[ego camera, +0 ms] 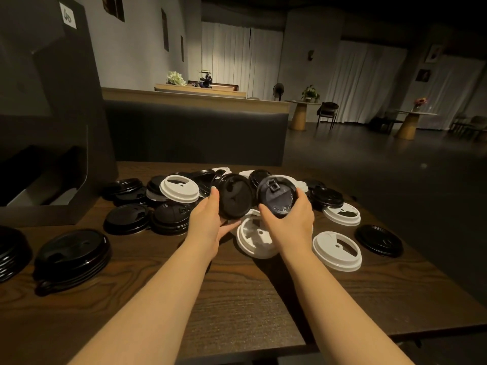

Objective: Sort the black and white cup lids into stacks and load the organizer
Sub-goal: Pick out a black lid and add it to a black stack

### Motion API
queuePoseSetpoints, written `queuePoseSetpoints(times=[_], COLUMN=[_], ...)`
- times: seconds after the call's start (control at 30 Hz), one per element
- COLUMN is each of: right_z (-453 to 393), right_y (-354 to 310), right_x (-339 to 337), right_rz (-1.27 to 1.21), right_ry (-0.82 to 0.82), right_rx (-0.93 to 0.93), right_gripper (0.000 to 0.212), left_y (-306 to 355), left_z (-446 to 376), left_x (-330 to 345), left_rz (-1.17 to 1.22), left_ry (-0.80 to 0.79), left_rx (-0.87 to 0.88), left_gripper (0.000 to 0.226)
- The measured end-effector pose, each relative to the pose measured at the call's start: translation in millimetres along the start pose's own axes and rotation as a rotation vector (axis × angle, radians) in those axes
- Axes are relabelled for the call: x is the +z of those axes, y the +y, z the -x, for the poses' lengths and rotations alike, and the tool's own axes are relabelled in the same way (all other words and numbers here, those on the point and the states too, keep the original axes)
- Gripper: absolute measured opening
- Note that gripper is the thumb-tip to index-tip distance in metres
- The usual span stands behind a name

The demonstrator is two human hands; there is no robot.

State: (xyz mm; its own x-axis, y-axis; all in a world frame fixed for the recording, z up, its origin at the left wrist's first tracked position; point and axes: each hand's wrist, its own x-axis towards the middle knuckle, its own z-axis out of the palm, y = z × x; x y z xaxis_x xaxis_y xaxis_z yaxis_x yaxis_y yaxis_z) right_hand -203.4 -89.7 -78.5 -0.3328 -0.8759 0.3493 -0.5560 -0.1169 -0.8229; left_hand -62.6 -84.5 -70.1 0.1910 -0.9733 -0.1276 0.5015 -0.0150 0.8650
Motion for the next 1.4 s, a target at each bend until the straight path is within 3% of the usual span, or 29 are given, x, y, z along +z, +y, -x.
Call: queuePoseSetpoints(times=[0.1,0.23,0.37,0.57,0.73,0.83,0.9,1.0,1.1,1.23,1.4], right_z=[-10,-13,-10,-17,-24,-25,-32,-36,-29,-38,-81], right_y=[5,8,7,-5,-6,3,9,22,36,40,48], right_x=[-2,1,-2,-3,-16,-30,-42,-53,-49,-46,-63], right_rz=[0.335,0.509,0.562,0.405,0.414,0.612,0.719,0.707,0.693,0.34,0.372], right_ry=[-0.083,-0.186,-0.198,-0.131,-0.099,-0.127,-0.179,-0.293,-0.399,-0.305,-0.128], right_rx=[0.14,0.184,0.12,0.074,0.057,0.027,0.145,0.37,0.27,0.158,0.109], right_gripper=[0.089,0.085,0.072,0.052,0.049,0.049,0.053,0.059,0.06,0.052,0.044], left_y=[1,1,0,-7,-3,4,7,9,6,4,15], left_z=[0,-2,-1,8,8,8,9,8,8,6,-11], left_x=[1,-1,1,17,17,12,11,10,12,15,30], left_rz=[0.011,0.01,-0.016,-0.043,0.048,0.109,0.115,0.116,0.136,0.18,0.135], left_ry=[0.038,0.033,-0.005,-0.155,-0.073,-0.016,0.011,0.022,0.007,-0.049,-0.05], left_rx=[-0.018,-0.024,-0.019,-0.006,0.028,0.026,0.012,0.007,-0.026,-0.094,-0.109], left_gripper=[0.035,0.042,0.041,0.027,0.027,0.026,0.037,0.045,0.047,0.046,0.046])
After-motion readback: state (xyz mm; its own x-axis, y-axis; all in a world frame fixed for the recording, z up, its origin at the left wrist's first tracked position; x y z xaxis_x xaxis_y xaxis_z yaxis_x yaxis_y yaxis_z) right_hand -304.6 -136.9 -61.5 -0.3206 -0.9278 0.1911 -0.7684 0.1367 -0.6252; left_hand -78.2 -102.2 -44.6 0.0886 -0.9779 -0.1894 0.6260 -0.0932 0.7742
